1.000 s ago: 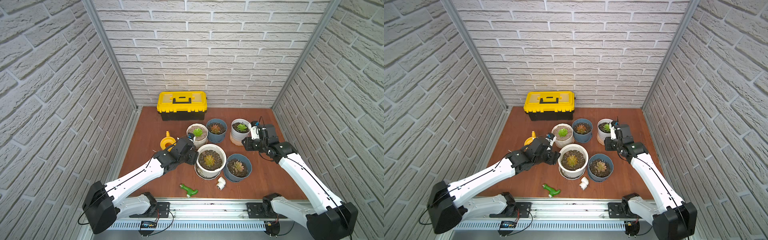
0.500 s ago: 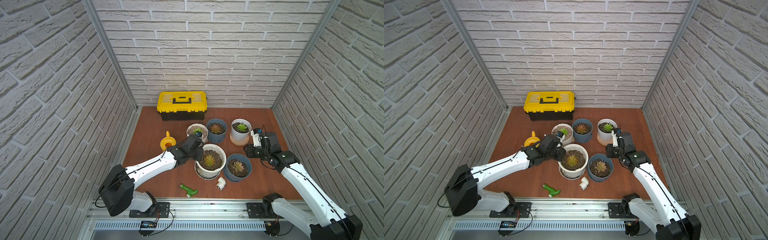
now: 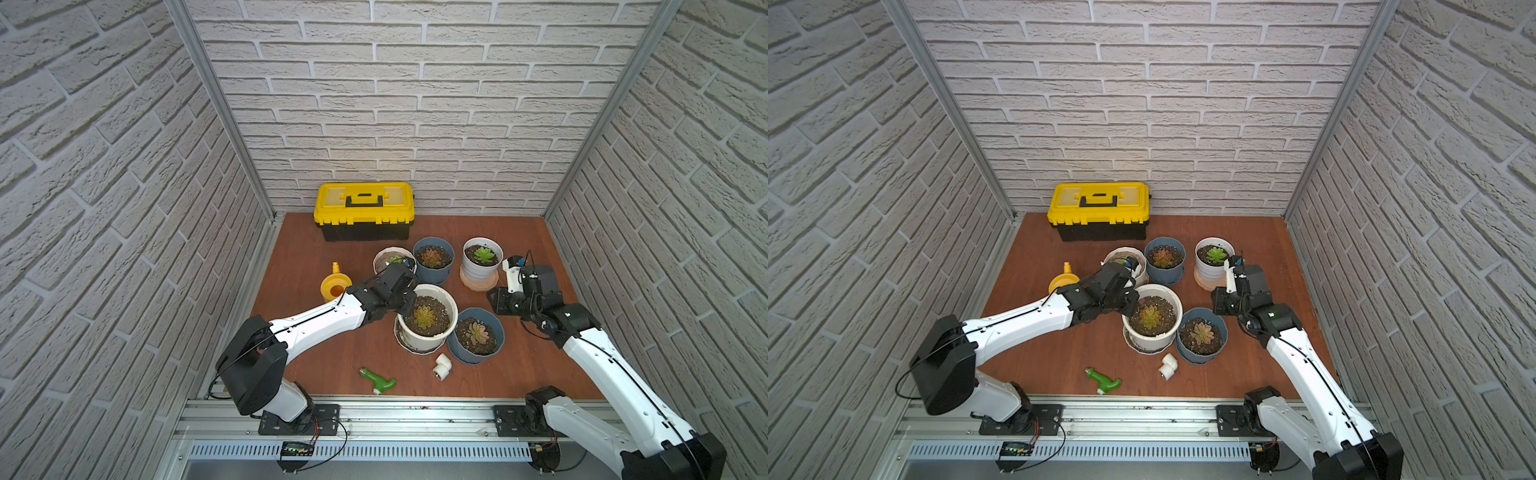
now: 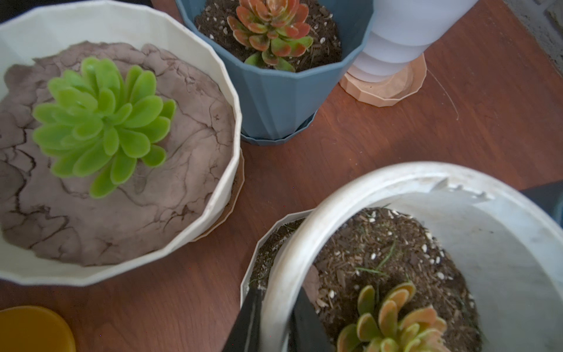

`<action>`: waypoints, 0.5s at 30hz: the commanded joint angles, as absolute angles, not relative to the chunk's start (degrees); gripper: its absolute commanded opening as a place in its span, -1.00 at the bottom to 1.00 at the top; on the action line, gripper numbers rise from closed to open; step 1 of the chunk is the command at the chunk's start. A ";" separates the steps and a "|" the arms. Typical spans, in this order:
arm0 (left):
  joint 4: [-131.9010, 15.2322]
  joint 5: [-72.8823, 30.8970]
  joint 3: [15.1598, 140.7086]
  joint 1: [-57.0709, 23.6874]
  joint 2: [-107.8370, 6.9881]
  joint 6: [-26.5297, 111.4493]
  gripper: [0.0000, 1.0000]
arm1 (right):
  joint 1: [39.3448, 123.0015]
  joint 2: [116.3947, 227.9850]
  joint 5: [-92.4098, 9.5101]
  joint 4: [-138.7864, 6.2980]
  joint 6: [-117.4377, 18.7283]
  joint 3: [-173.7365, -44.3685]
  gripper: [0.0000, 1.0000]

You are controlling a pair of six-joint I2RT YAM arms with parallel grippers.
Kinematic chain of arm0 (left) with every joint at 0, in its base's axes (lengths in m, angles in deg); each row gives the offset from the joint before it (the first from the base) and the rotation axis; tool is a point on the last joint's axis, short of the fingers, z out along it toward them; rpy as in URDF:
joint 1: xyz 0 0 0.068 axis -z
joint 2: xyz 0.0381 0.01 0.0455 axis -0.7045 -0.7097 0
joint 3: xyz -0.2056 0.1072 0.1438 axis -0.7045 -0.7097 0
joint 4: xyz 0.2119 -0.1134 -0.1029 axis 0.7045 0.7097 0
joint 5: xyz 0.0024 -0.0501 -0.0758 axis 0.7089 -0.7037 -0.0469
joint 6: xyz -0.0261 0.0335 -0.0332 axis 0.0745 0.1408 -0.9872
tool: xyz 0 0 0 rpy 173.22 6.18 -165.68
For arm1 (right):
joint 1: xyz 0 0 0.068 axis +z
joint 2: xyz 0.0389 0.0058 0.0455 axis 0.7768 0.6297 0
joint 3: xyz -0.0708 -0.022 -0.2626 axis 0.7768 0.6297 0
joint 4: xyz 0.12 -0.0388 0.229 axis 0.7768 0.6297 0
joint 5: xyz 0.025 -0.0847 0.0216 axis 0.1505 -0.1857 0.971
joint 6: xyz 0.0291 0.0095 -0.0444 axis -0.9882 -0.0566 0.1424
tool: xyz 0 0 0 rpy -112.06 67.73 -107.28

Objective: Water the succulent around the soil edge
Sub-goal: Move the pot to the center of the board.

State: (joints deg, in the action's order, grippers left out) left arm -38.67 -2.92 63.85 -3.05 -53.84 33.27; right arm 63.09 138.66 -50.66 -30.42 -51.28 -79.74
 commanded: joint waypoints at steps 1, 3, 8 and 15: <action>-43.23 3.86 65.20 -4.35 -56.66 36.16 -1.00 | 63.19 137.90 -50.50 -33.54 -52.19 -78.79 -0.29; -44.47 4.41 65.13 -5.86 -57.17 35.96 -1.00 | 63.17 137.91 -50.39 -33.88 -52.27 -78.55 -0.29; -46.30 6.33 63.50 -10.01 -56.87 35.82 -1.00 | 63.21 138.20 -49.80 -34.39 -52.33 -78.09 -0.29; -45.44 7.25 58.46 -16.32 -52.55 35.25 -1.00 | 63.19 139.16 -49.07 -33.84 -51.88 -77.76 -0.29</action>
